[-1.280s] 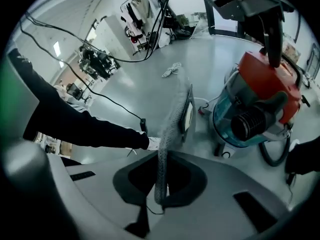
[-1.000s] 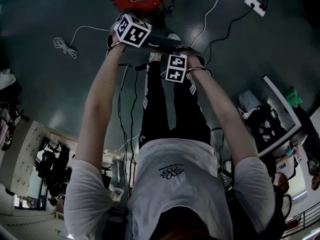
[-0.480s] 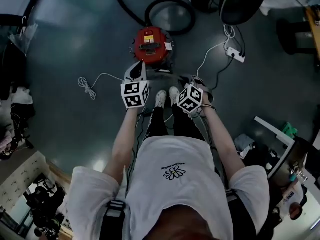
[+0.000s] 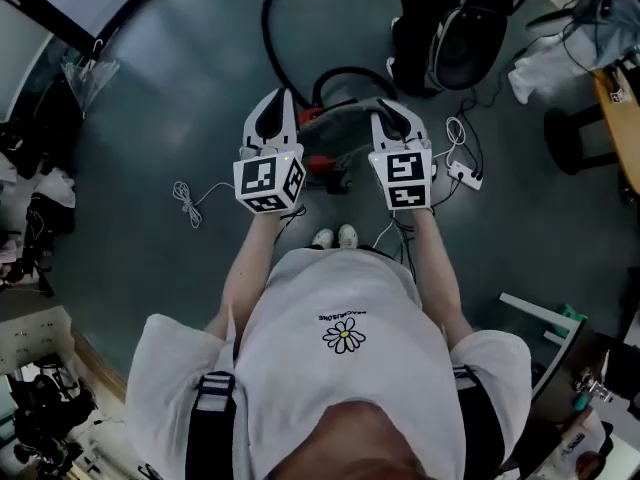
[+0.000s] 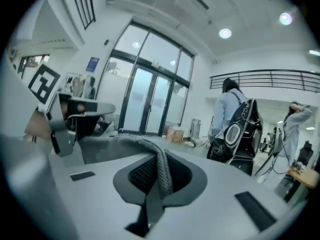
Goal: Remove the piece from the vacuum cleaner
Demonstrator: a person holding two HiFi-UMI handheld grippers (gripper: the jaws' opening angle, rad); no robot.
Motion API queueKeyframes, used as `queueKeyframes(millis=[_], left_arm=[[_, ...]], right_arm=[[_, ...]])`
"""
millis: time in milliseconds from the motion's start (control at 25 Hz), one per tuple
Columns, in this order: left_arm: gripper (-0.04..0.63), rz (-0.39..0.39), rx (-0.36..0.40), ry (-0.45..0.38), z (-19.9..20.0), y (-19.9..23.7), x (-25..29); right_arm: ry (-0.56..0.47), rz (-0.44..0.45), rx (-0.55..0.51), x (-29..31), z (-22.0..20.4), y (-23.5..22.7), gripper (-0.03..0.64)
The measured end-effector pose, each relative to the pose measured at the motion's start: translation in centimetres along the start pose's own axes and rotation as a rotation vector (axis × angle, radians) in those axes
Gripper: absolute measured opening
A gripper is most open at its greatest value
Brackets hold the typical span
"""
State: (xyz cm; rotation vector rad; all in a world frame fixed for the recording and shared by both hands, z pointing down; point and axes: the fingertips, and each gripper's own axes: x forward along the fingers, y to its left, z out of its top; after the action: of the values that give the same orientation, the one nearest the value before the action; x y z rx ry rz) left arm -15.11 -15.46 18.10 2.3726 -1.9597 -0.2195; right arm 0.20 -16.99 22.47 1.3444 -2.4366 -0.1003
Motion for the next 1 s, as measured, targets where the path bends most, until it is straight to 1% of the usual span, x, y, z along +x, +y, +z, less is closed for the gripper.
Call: queueKeyframes(millis=[80,200,240,400,480,640,1000], left_arm=[[0.005,0.008,0.010,-0.078,3.3,0.0,-0.3],[0.005,0.016,0.016,-0.162,6.7,-0.3,-1.5],[0.005,0.013,0.016,-0.183,7.5,-0.6,-1.8],[0.005,-0.005,0.021,-0.233,9.8,-1.4,-2.2],[0.005,-0.002,0.034,-0.237,9.9,-1.8,-2.9],[0.005,0.000,0.056,-0.235,9.8,-2.8,-3.9],[0.005,0.000,0.045,-0.229,9.5,-2.6,-3.8]], right_arm=[[-0.105,-0.036,0.090,-0.8,3.2,-1.3,0.023],[-0.230,-0.052,0.227,-2.3,6.3,-2.4,0.023],[-0.262,-0.063,0.248,-2.8,7.1,-2.6,0.023],[-0.351,-0.099,0.269,-3.8,9.7,-3.2,0.023],[-0.363,-0.099,0.290,-4.3,9.7,-3.0,0.023],[-0.355,-0.103,0.309,-5.4,9.1,-2.9,0.023],[-0.347,-0.117,0.294,-5.7,9.3,-2.8,0.023]])
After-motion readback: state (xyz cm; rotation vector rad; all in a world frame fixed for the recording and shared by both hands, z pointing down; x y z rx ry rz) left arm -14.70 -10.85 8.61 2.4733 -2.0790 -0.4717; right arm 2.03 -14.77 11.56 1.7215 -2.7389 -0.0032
